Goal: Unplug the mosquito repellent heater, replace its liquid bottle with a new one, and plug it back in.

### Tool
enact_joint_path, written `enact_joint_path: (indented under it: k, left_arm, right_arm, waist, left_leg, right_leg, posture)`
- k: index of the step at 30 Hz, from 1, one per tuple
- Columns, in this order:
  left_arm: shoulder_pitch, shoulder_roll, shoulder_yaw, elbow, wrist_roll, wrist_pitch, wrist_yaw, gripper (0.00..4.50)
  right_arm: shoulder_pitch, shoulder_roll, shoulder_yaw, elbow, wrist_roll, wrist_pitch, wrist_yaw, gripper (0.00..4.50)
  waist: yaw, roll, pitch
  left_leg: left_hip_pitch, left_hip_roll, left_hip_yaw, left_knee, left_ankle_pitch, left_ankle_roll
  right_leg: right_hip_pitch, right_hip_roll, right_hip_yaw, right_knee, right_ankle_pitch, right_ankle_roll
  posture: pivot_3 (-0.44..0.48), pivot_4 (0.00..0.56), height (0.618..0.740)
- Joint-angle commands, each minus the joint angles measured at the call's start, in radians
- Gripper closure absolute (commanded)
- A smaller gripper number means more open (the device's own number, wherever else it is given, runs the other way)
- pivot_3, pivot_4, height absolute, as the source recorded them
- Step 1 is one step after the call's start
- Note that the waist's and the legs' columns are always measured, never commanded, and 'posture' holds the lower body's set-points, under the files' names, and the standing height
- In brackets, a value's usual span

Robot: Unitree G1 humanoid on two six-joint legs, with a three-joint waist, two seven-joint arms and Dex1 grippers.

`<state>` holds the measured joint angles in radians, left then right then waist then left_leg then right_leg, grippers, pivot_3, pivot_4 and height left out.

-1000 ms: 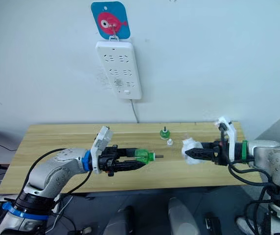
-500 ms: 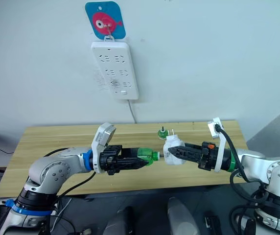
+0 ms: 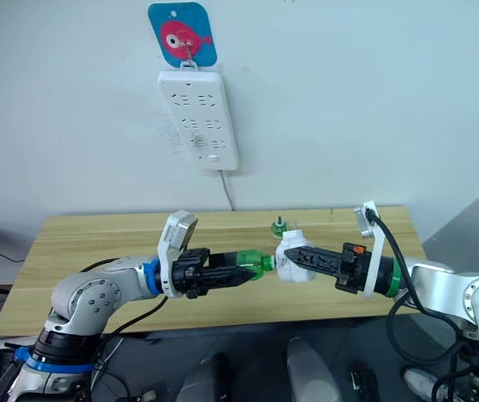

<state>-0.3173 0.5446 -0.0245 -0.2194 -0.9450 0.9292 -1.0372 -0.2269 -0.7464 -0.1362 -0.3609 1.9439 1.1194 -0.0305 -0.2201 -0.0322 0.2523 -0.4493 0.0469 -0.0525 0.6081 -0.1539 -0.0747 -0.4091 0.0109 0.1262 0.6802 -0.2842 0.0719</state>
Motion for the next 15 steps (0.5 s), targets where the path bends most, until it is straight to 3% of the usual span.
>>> enact_joint_path:
  k: [1,15]
  left_arm:
    - [-0.006,0.001,0.02,-0.02,-0.04,0.018,-0.015,2.19]
    - [0.002,-0.072,0.002,-0.052,-0.05,0.032,0.033,2.19]
  right_arm:
    - [0.002,-0.021,0.003,-0.04,0.028,-0.04,0.038,1.55]
    - [0.0,-0.015,0.067,-0.086,0.028,-0.114,0.053,1.55]
  waist:
    - [0.0,0.0,0.0]
    - [0.001,0.0,0.0]
  left_leg:
    - [0.0,0.0,0.0,0.0,0.0,0.0]
    - [0.0,0.0,0.0,0.0,0.0,0.0]
  right_leg:
    - [0.0,0.0,0.0,0.0,0.0,0.0]
    - [0.0,0.0,0.0,0.0,0.0,0.0]
  posture:
    - [-0.276,0.23,0.74]
    - [-0.276,0.227,0.74]
